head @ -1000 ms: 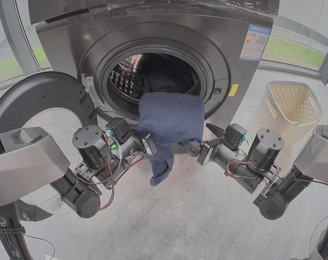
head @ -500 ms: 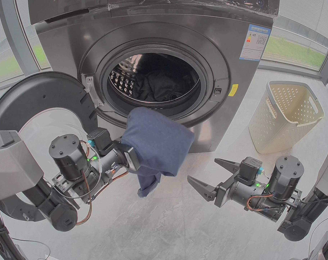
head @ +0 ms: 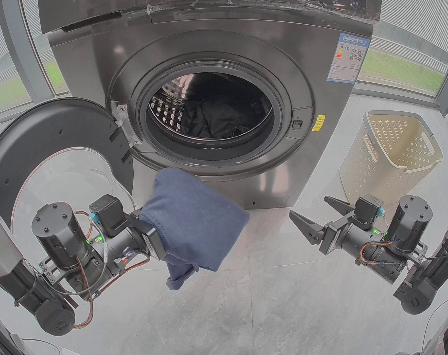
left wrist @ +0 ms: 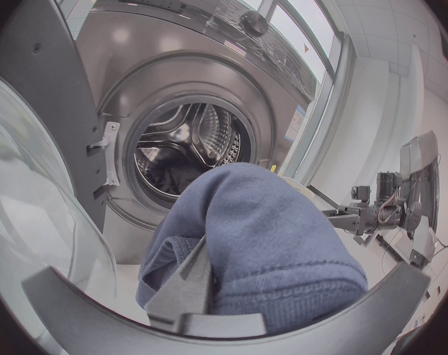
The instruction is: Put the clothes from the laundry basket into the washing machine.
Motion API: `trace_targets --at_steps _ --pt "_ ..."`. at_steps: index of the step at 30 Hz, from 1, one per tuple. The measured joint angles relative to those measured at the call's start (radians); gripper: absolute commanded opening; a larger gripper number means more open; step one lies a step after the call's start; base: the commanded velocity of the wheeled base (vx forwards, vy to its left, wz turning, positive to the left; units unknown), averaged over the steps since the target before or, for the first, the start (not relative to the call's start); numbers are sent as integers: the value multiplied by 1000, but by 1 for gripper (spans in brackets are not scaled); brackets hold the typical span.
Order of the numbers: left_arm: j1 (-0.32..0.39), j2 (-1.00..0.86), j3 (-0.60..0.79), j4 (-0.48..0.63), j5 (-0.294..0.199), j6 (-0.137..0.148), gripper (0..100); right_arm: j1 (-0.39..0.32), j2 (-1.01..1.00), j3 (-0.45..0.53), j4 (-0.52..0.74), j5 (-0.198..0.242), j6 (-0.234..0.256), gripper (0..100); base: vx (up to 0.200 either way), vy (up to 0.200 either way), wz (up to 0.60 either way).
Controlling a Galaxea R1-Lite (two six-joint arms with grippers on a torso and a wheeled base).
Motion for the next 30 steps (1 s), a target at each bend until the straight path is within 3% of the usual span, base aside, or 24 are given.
trace_targets --at_steps 5,9,21,30 --pt "11 -27 10 -1 0 -35 0 -9 -2 -4 0 -1 0 100 0 0 0" --pt "12 -37 15 0 0 -35 0 -7 -3 -4 0 -1 0 100 0 0 0" --pt "13 -38 28 0 0 -30 0 -3 -2 -3 0 -1 0 100 200 0 0" --pt "12 -33 29 0 0 -30 0 2 1 -1 0 -1 1 100 0 0 0"
